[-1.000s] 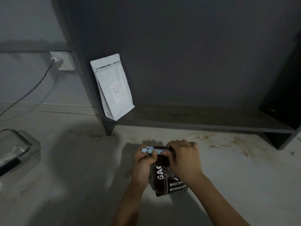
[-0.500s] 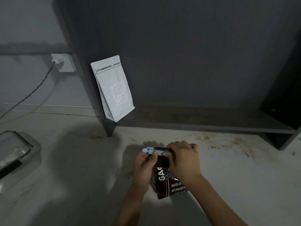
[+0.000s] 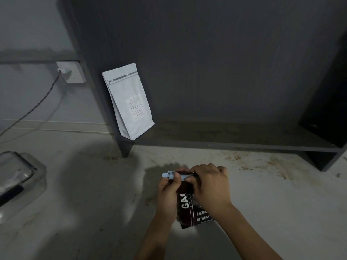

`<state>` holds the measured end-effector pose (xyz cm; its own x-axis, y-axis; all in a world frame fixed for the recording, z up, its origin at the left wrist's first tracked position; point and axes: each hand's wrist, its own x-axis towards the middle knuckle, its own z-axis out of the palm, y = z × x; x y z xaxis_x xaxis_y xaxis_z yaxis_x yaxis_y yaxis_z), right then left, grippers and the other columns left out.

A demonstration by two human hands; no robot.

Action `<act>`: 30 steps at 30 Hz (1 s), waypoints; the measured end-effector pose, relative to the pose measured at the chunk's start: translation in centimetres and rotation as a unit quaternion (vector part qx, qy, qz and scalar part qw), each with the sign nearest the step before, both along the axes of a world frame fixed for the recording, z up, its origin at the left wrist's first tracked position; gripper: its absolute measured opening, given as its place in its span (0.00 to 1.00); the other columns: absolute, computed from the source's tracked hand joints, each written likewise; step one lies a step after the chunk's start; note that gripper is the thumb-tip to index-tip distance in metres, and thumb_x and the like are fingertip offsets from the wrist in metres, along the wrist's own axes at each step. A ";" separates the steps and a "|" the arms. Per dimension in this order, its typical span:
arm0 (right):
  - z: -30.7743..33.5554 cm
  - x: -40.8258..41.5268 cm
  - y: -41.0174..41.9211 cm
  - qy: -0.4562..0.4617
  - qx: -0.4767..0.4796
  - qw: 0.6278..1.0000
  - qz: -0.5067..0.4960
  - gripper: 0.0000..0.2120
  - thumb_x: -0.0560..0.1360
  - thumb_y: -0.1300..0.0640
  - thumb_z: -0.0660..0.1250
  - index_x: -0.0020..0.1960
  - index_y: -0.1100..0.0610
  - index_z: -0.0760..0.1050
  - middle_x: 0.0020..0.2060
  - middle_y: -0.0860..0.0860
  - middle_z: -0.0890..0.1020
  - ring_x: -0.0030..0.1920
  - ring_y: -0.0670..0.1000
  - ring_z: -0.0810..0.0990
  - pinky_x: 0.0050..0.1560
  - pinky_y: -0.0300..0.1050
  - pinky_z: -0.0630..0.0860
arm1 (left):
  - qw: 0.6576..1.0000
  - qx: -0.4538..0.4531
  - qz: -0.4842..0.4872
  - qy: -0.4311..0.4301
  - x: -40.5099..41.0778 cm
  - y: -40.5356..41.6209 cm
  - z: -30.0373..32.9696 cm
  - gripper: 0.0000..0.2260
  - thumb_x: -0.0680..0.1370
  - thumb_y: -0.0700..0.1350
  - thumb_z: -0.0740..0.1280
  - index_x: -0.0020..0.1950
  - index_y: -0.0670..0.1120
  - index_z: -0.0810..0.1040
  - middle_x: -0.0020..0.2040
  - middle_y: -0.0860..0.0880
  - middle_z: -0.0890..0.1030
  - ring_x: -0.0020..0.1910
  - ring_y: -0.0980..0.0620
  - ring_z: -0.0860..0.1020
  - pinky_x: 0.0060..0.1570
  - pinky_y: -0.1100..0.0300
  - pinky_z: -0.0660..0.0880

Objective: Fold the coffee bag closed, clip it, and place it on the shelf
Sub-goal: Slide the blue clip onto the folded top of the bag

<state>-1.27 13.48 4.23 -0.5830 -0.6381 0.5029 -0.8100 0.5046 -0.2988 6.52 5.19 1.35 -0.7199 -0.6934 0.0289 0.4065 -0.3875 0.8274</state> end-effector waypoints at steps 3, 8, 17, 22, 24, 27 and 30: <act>0.0 0.0 0.0 -0.005 -0.003 1.000 -0.002 0.14 0.69 0.44 0.56 0.37 0.50 0.77 0.30 0.47 0.81 0.33 0.50 0.78 0.39 0.44 0.64 | 1.000 -0.022 0.011 -0.002 -0.1 0.0 -0.2 0.29 0.59 0.60 0.77 0.45 0.37 0.80 0.38 0.44 0.84 0.39 0.48 0.83 0.38 0.61 0.79; -0.1 0.1 0.0 -0.013 -0.006 1.000 -0.005 0.14 0.69 0.44 0.56 0.36 0.50 0.76 0.29 0.47 0.81 0.32 0.50 0.78 0.39 0.44 0.63 | 0.998 -0.036 0.042 -0.026 -0.1 0.1 -0.4 0.27 0.57 0.63 0.76 0.41 0.41 0.82 0.37 0.45 0.84 0.38 0.48 0.82 0.37 0.61 0.79; 0.4 0.2 -0.2 -0.005 0.003 1.000 -0.021 0.16 0.69 0.45 0.54 0.34 0.51 0.76 0.27 0.48 0.80 0.31 0.50 0.78 0.38 0.44 0.63 | 0.997 -0.039 0.049 -0.036 -0.3 0.7 0.1 0.21 0.60 0.62 0.75 0.36 0.45 0.82 0.31 0.48 0.83 0.32 0.50 0.81 0.33 0.59 0.79; 0.3 -0.1 -0.2 -0.006 0.010 1.000 -0.016 0.15 0.69 0.45 0.54 0.35 0.50 0.76 0.29 0.47 0.81 0.33 0.50 0.78 0.39 0.45 0.63 | 0.997 -0.067 0.018 -0.040 0.4 -0.1 0.4 0.26 0.62 0.64 0.73 0.49 0.46 0.81 0.43 0.49 0.86 0.43 0.53 0.83 0.41 0.63 0.79; 0.3 -0.1 -0.3 -0.004 0.011 1.000 -0.017 0.15 0.69 0.45 0.54 0.35 0.50 0.76 0.29 0.48 0.81 0.33 0.50 0.78 0.39 0.45 0.63 | 0.998 -0.056 0.011 -0.028 0.4 -0.2 0.6 0.31 0.59 0.65 0.74 0.51 0.44 0.79 0.44 0.50 0.86 0.45 0.53 0.83 0.42 0.65 0.79; 0.1 -0.2 -0.3 -0.003 0.012 1.000 -0.012 0.15 0.69 0.44 0.54 0.35 0.50 0.76 0.29 0.48 0.81 0.33 0.50 0.78 0.39 0.45 0.63 | 1.000 -0.022 0.001 -0.005 0.2 0.4 0.5 0.26 0.58 0.63 0.76 0.45 0.46 0.82 0.41 0.48 0.86 0.41 0.52 0.84 0.39 0.63 0.80; 0.1 -0.2 -0.2 -0.003 0.011 1.000 -0.012 0.16 0.69 0.43 0.54 0.35 0.51 0.76 0.29 0.48 0.81 0.33 0.51 0.78 0.39 0.45 0.62 | 1.000 0.007 0.004 0.003 0.1 0.8 0.4 0.25 0.56 0.63 0.77 0.42 0.46 0.83 0.40 0.48 0.86 0.40 0.52 0.84 0.37 0.63 0.80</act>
